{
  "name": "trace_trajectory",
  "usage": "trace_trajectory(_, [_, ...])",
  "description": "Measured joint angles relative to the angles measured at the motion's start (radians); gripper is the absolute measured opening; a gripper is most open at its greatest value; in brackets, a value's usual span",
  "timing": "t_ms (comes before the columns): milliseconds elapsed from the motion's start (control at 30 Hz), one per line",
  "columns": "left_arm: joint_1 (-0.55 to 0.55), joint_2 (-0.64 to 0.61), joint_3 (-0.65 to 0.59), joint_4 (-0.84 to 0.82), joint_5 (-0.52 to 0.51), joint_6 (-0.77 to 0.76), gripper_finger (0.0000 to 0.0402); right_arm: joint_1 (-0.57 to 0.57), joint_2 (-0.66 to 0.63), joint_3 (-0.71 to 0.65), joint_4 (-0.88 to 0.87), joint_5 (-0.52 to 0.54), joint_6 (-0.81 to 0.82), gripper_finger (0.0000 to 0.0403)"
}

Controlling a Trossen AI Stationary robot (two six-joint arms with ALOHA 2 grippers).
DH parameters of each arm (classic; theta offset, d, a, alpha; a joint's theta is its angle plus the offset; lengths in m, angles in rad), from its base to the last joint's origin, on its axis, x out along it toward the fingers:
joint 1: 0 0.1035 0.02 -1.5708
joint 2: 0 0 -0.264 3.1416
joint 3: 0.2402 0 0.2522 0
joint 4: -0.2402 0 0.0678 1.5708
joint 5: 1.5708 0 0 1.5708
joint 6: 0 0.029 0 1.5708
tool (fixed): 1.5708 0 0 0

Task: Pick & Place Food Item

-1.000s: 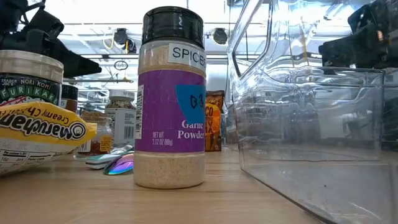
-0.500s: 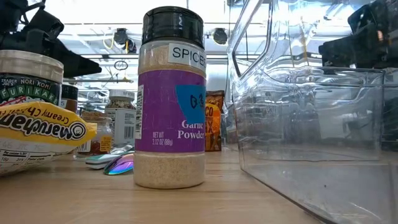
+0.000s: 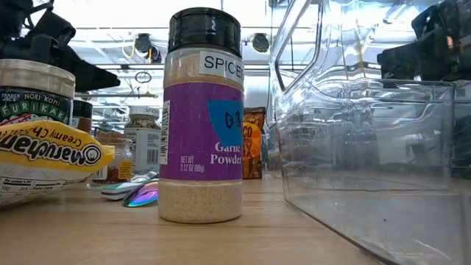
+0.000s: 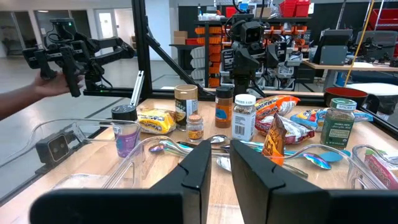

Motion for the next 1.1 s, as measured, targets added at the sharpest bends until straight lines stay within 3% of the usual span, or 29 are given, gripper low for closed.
trace_trajectory(433, [0.0,0.0,-0.001,0.389,0.0,-0.069,0.023,0.0,0.0,0.0,0.0,0.0,0.0,0.005])
trace_trajectory(700, [0.0,0.001,0.0,0.374,-0.003,-0.064,0.023,0.0,0.0,0.0,0.0,0.0,0.0,0.005])
trace_trajectory(867, [0.002,0.058,0.005,0.376,-0.311,-0.12,0.023,0.0,0.0,0.0,0.0,0.0,0.0,0.005])
trace_trajectory(1100, [0.036,0.214,0.013,0.487,-0.323,-0.015,0.023,0.0,0.0,0.0,0.0,-0.001,0.0,0.005])
